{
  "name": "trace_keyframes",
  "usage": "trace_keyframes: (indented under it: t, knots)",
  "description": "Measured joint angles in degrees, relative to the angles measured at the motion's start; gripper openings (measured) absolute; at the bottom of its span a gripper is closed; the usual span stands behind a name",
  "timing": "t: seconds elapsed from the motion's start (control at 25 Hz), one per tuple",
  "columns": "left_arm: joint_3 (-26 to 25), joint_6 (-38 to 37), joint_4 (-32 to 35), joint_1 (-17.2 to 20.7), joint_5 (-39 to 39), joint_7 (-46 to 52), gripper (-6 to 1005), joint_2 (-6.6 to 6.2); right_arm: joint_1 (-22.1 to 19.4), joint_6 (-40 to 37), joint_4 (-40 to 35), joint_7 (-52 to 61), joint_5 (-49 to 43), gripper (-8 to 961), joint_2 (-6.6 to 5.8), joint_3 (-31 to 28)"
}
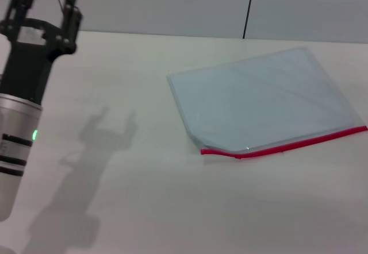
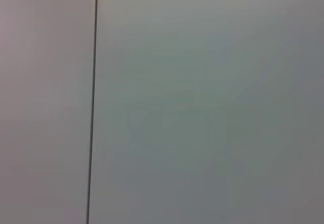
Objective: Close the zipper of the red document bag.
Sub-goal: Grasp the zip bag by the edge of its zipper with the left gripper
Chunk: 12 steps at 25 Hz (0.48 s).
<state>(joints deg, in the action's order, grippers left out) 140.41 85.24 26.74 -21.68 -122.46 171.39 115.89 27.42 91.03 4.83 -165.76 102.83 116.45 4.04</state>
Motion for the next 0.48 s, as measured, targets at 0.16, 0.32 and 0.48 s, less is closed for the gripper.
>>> trace_keyframes:
  t: [0.16, 0.32, 0.48]
  knots:
    - [4.7, -5.4, 2.6, -1.3, -0.2, 0.0, 594, -2.13, -0.3, 0.0, 0.0, 0.0, 0.0, 883, -0.06, 0.0]
    - [8.2, -15.8, 11.8, -2.3, -0.8, 0.0, 589, -7.35, -0.4, -0.1, 0.0, 0.0, 0.0, 883, -0.09, 0.0]
    - [12.1, -22.7, 20.3, -3.6, -1.6, -0.1, 583, -13.32, -0.4, -0.1, 0.0, 0.0, 0.0, 883, -0.09, 0.0]
